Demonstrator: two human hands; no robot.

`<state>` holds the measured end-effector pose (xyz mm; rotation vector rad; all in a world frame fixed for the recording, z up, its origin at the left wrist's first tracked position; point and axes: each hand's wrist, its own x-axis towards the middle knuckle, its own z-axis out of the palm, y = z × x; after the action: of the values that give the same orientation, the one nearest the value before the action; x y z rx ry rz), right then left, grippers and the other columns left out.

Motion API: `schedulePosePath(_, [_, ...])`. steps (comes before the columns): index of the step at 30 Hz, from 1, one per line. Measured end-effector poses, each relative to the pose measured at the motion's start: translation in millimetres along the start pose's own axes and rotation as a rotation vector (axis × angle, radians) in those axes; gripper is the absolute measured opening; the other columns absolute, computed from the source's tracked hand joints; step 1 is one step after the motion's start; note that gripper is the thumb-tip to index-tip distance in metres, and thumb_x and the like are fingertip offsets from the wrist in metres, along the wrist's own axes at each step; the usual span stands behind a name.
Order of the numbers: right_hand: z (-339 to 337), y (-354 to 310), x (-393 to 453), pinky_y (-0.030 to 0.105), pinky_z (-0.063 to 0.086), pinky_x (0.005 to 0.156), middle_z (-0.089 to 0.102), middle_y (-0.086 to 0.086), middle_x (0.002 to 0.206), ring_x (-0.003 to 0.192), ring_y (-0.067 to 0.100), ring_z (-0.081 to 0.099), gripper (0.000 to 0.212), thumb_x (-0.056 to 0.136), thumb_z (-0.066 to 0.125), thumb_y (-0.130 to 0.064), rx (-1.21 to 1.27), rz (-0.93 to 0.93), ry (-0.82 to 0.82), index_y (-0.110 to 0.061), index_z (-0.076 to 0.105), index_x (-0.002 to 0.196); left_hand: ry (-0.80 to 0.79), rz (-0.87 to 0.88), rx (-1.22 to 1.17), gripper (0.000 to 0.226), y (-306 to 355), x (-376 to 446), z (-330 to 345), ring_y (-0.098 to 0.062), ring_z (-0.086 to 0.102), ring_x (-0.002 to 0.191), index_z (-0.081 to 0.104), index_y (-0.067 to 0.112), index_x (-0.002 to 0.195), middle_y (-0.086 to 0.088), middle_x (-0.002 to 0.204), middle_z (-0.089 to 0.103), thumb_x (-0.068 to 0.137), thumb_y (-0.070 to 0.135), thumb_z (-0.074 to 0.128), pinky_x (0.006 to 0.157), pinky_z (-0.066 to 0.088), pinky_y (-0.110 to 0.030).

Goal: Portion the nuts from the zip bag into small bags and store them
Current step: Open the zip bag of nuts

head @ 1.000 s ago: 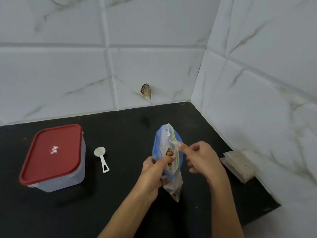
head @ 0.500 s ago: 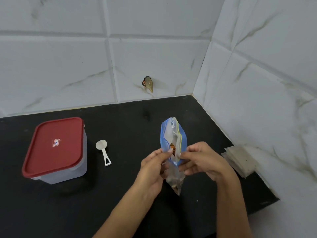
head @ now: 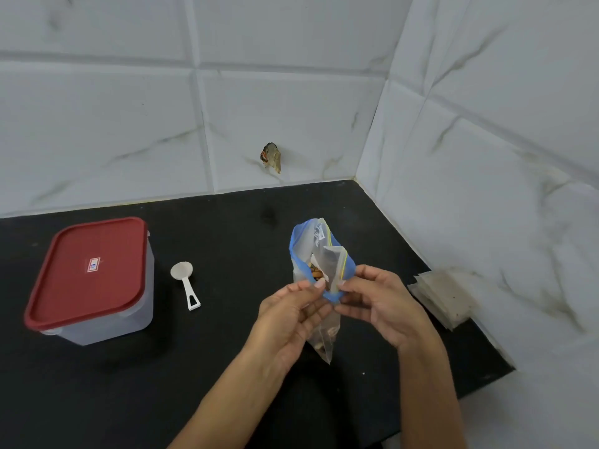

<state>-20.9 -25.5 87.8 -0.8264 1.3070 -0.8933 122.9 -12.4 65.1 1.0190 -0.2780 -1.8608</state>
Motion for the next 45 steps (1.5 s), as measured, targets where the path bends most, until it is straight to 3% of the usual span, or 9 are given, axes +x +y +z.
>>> schedulePosePath(7, [-3.5,16.8,3.6,0.027,0.058,0.066,0.074,0.011,0.087,0.078,0.017,0.072,0.013,0.086,0.057,0.002,0.334,0.007,-0.021,-0.008,0.065,0.092,0.037,-0.001,-0.202,0.009,-6.2,3.7,0.9,-0.021,0.073,0.062,0.057,-0.002,0.088,-0.017,0.072,0.071,0.085,-0.009,0.059,0.056,0.061,-0.031])
schedulePosePath(15, [7.5,26.7,15.0,0.028,0.05,0.076,0.069,0.016,0.069,0.077,0.023,0.062,0.021,0.084,0.038,0.009,0.787,0.182,0.052,0.003,0.059,0.085,-0.011,-0.025,-0.264,0.018,-7.5,12.6,1.2,-0.021,0.07,0.063,0.059,-0.004,0.085,-0.017,0.072,0.069,0.088,-0.013,0.045,0.063,0.058,-0.029])
schedulePosePath(21, [2.7,35.2,17.2,0.031,0.058,0.068,0.068,0.023,0.092,0.081,0.031,0.068,0.045,0.062,0.038,0.01,0.705,0.169,0.051,0.007,0.061,0.1,-0.026,-0.116,-0.265,0.027,-17.3,15.8,2.1,-0.023,0.06,0.076,0.056,0.0,0.084,-0.016,0.082,0.061,0.083,-0.013,0.032,0.059,0.056,-0.026])
schedulePosePath(25, [5.5,41.4,17.2,0.037,0.057,0.069,0.069,0.019,0.071,0.066,0.031,0.069,0.041,0.058,0.035,0.006,0.665,0.136,0.103,0.005,0.063,0.089,0.044,-0.121,-0.075,0.032,-24.7,19.7,-1.3,-0.022,0.061,0.063,0.058,0.0,0.082,-0.016,0.073,0.065,0.082,-0.012,0.028,0.056,0.051,-0.026])
schedulePosePath(28, [3.3,42.4,18.1,0.046,0.051,0.084,0.069,0.019,0.081,0.078,0.033,0.065,0.046,0.065,0.038,-0.002,0.485,0.096,0.138,0.005,0.065,0.101,0.096,-0.088,0.12,0.036,-23.9,20.6,-8.1,-0.023,0.063,0.063,0.058,0.0,0.086,-0.015,0.077,0.067,0.077,-0.013,0.026,0.056,0.05,-0.028])
schedulePosePath(30, [-3.5,40.1,17.7,0.04,0.054,0.073,0.069,0.017,0.081,0.075,0.03,0.064,0.036,0.08,0.036,-0.013,0.309,0.097,0.174,-0.003,0.065,0.099,0.1,-0.04,0.211,0.036,-19.0,16.2,-13.9,-0.024,0.066,0.063,0.058,-0.001,0.086,-0.015,0.076,0.069,0.076,-0.012,0.025,0.062,0.052,-0.032])
schedulePosePath(34, [-12.9,30.7,18.3,0.031,0.05,0.057,0.069,0.011,0.074,0.069,0.023,0.066,0.044,0.097,0.036,-0.047,-0.005,0.099,0.209,-0.011,0.06,0.091,0.154,0.054,0.396,0.023,-14.1,6.8,-24.1,-0.024,0.058,0.072,0.059,0.002,0.091,-0.013,0.083,0.059,0.09,0.007,0.037,0.069,0.052,-0.038])
schedulePosePath(40, [-9.5,22.4,26.4,0.032,0.055,0.066,0.067,0.008,0.077,0.066,0.015,0.064,0.028,0.09,0.058,-0.04,-0.479,-0.038,0.284,-0.014,0.063,0.08,0.296,0.269,0.566,0.047,-8.2,23.0,-40.5,-0.02,0.067,0.076,0.054,0.001,0.109,-0.013,0.099,0.063,0.086,0.04,0.065,0.062,0.055,-0.031])
schedulePosePath(45, [0.6,2.4,37.2,0.032,0.053,0.07,0.064,0.008,0.076,0.068,0.016,0.059,0.044,0.086,0.061,-0.048,-0.417,-0.124,0.31,-0.004,0.067,0.089,0.295,0.291,0.498,0.044,7.8,37.8,-46.3,-0.03,0.069,0.089,0.059,0.0,0.109,-0.019,0.105,0.067,0.083,0.033,0.071,0.07,0.058,-0.035])
